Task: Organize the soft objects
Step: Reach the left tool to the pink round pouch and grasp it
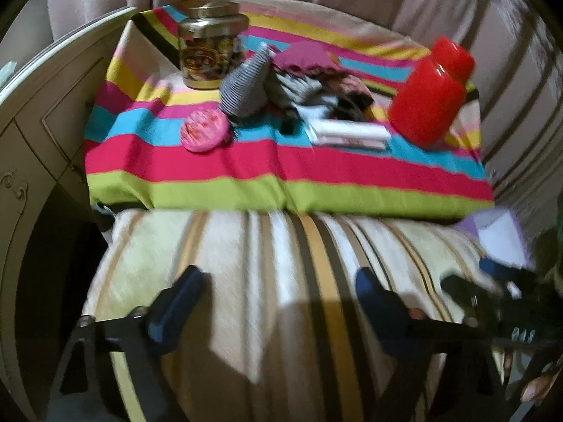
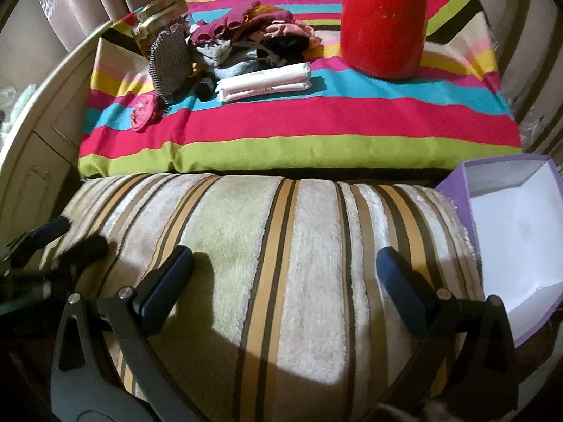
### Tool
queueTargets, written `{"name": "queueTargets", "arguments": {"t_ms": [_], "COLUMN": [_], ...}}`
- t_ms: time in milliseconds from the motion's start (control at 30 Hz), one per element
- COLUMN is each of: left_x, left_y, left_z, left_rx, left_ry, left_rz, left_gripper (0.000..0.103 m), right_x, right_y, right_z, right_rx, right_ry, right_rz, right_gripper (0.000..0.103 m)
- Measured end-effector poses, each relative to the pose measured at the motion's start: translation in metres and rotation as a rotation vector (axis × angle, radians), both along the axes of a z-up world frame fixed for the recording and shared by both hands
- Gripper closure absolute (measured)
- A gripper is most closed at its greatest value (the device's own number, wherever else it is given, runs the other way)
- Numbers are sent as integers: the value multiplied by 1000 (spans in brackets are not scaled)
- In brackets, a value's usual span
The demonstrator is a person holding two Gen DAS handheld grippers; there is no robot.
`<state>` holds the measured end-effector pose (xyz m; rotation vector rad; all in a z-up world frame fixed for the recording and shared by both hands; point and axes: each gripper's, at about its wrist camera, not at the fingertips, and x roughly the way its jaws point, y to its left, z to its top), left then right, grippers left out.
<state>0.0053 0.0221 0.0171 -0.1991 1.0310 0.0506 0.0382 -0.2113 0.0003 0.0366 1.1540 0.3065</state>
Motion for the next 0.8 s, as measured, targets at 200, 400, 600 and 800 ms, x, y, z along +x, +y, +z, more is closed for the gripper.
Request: {"name": "queueTargets", "arguments": {"t_ms": [200, 400, 600, 800], "left_x": [76, 147, 177, 192], "left_y": [52, 88, 110, 117], "left_z": [0, -45, -71, -87], "left_rx": [-31, -20, -15, -17], "left_ry": [-4, 112, 157, 174], "left_rz": [67, 89, 123, 111], "left_gripper": [20, 20, 19, 19], "right_x": [20, 49, 90, 131], "right_y": [4, 8, 27, 62], "right_z": [-4, -4, -2, -2], "right_rx": [24, 90, 7, -202], "right_ry": [53, 80, 12, -179], "right_rz": [110, 179, 245, 393], "right_gripper": [0, 0, 0, 0]}}
